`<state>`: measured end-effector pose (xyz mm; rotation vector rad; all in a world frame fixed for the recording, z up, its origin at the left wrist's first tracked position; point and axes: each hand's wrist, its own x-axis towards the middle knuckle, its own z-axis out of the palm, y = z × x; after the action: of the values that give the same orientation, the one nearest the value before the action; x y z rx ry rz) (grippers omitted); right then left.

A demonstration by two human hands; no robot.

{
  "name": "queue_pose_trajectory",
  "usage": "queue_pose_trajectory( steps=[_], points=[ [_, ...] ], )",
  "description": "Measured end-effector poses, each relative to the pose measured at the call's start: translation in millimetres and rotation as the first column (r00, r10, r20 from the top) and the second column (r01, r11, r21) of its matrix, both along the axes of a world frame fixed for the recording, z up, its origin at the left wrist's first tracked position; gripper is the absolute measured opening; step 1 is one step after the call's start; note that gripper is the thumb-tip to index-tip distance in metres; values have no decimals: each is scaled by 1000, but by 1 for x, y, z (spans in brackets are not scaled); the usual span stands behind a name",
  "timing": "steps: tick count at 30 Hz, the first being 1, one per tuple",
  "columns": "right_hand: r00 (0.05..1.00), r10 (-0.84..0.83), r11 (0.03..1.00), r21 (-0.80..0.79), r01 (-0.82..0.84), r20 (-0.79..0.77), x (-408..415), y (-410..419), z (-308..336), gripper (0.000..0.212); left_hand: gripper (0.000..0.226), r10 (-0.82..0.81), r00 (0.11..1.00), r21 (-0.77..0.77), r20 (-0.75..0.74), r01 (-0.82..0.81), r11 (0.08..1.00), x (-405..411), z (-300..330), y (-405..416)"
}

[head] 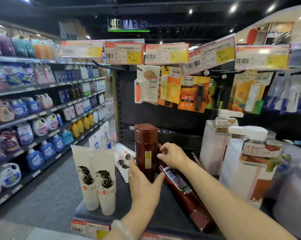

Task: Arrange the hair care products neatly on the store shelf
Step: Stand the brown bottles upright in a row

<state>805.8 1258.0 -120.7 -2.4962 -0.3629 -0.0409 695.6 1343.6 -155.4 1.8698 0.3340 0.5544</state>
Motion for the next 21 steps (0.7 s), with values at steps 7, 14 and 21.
queue_pose_trajectory(
  steps=[7, 14, 21],
  points=[
    [994, 27, 998, -58, -33, -103, 14, 25, -6, 52, 62, 170, 985, -6, -3, -170, 985, 11, -11, 4],
    [988, -50, 992, -119, 32, -144, 29, 46, -13, 74, 60, 209, 978, -32, -11, -209, 977, 13, -11, 8],
    [909, -5, 983, -171, -73, -417, 32, 52, 7, 47, 61, 172, 985, -53, 3, -171, 984, 14, -14, 11]
  ],
)
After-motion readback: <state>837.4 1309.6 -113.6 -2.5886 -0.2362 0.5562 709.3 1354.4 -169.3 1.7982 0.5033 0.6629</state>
